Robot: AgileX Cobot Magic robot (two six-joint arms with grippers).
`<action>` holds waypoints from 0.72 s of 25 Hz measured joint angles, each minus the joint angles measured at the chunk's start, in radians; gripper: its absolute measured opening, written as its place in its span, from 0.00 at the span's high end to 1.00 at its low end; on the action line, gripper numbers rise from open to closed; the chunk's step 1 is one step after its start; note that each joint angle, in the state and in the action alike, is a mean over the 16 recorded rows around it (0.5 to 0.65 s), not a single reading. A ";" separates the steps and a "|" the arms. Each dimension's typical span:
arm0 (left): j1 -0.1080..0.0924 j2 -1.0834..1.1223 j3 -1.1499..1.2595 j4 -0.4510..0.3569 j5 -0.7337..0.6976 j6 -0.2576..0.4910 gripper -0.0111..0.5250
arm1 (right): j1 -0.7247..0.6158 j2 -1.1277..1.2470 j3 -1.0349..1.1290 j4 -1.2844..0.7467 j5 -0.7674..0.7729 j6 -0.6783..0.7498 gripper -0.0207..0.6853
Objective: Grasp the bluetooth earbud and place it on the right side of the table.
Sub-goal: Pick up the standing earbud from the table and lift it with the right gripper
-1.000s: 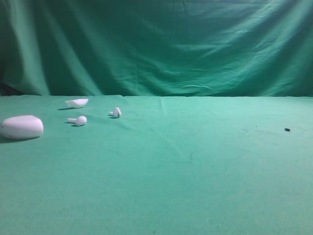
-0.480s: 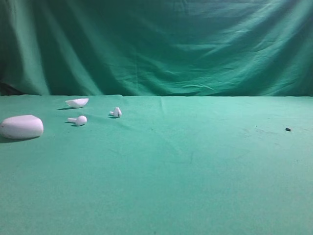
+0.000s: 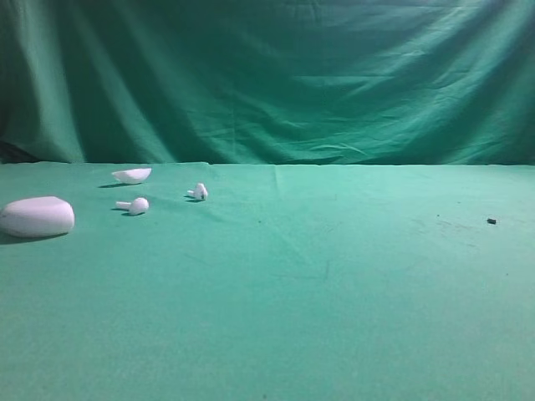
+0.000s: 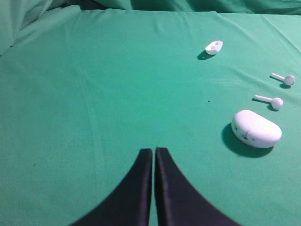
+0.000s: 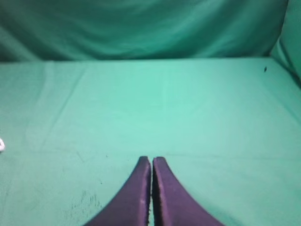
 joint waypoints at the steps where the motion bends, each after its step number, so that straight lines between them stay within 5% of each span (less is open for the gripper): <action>1: 0.000 0.000 0.000 0.000 0.000 0.000 0.98 | 0.007 0.055 -0.040 0.000 0.034 -0.010 0.97; 18: 0.000 0.000 0.000 0.000 0.000 0.000 0.98 | 0.359 0.929 -0.748 0.000 0.516 -0.160 0.96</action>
